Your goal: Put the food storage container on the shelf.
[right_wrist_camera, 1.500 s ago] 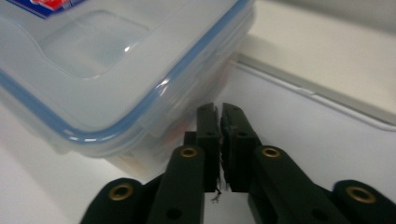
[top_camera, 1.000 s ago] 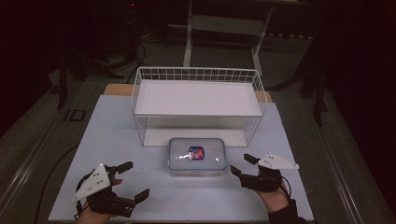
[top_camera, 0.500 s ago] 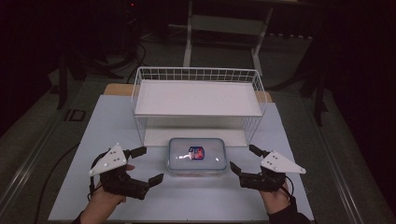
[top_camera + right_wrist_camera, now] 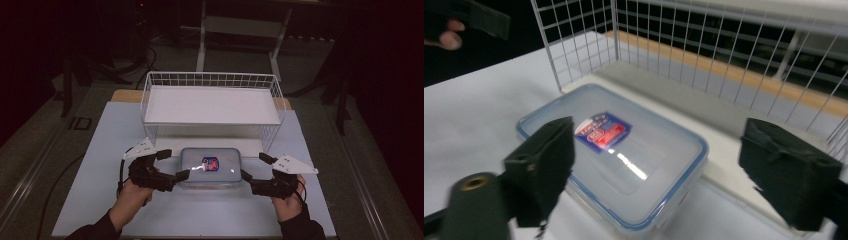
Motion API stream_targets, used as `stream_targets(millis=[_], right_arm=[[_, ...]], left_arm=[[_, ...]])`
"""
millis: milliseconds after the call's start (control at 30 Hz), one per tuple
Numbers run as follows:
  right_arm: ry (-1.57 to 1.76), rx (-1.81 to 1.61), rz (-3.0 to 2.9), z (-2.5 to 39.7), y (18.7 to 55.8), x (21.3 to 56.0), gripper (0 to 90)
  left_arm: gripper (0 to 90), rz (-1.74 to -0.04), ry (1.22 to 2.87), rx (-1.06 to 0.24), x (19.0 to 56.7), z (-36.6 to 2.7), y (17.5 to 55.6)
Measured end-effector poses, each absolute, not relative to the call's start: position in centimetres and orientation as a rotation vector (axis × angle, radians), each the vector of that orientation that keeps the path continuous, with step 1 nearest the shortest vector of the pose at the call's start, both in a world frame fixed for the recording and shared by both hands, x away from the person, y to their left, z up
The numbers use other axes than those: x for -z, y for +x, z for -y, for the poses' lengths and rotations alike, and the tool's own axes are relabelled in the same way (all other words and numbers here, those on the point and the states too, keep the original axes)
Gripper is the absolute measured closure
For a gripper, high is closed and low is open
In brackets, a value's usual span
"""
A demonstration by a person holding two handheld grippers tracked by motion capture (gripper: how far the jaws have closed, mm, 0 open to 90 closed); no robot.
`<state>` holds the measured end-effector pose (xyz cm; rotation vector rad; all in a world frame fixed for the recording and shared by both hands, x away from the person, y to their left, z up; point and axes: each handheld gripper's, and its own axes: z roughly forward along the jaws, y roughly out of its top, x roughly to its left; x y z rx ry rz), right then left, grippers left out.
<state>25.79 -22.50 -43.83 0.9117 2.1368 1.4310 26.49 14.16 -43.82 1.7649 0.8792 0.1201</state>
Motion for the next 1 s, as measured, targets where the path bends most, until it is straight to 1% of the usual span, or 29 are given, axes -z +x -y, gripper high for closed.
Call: stream_targets(millis=[167,233,400,467,500,600,633,700,767,800,833,867,900,933,967,1000], right_arm=[[0.945,-1.415,-2.183,22.2,26.1,44.5,10.3],[0.931,-1.389,-2.201,22.0,26.0,44.8,10.2],[0.958,-1.404,-2.213,22.0,26.2,45.3,10.2],[0.963,-1.405,-2.213,22.1,26.2,45.4,10.1],[0.981,-1.405,-2.223,22.1,26.3,45.7,10.2],[0.996,-1.414,-2.233,22.1,26.4,45.9,10.2],[1.003,-1.407,-2.239,22.1,26.4,46.1,10.2],[1.015,-1.406,-2.248,22.2,26.5,46.3,10.3],[1.02,-1.41,-2.252,22.2,26.5,46.4,10.8],[1.027,-1.409,-2.254,22.2,26.5,46.4,12.7],[1.033,-1.419,-2.258,22.2,26.6,46.4,12.9],[1.033,-1.419,-2.258,22.2,26.6,46.4,12.9],[1.042,-1.43,-2.263,22.2,26.6,46.5,12.9],[1.051,-1.429,-2.264,22.2,26.7,46.5,13.0],[1.051,-1.429,-2.264,22.2,26.7,46.5,13.0],[1.06,-1.429,-2.265,22.3,26.8,46.6,13.0]], left_arm=[[0.0,-1.0,1.779,-0.035,45.9,-14.0,28.5],[0.0,-1.071,1.773,0.004,46.9,-14.1,29.4],[0.3,-1.158,1.793,0.076,48.5,-14.1,30.8],[3.5,-1.188,1.786,0.09,48.8,-14.1,30.9],[3.8,-1.227,1.781,0.127,49.4,-14.4,31.4],[6.9,-1.256,1.768,0.162,50.0,-14.6,31.7],[10.4,-1.296,1.747,0.2,50.5,-14.9,32.1],[14.5,-1.32,1.739,0.25,50.9,-15.1,32.4],[16.2,-1.322,1.736,0.273,51.1,-15.1,32.5],[21.3,-1.335,1.7,0.341,51.6,-15.3,32.7],[23.5,-1.337,1.69,0.367,51.8,-15.4,32.8],[25.6,-1.337,1.69,0.367,51.8,-15.4,32.8],[25.6,-1.337,1.69,0.367,51.8,-15.4,32.8],[31.3,-1.361,1.657,0.408,52.1,-15.6,33.0],[32.8,-1.361,1.657,0.408,52.1,-15.6,33.0],[37.5,-1.379,1.626,0.442,52.5,-15.9,33.1]])
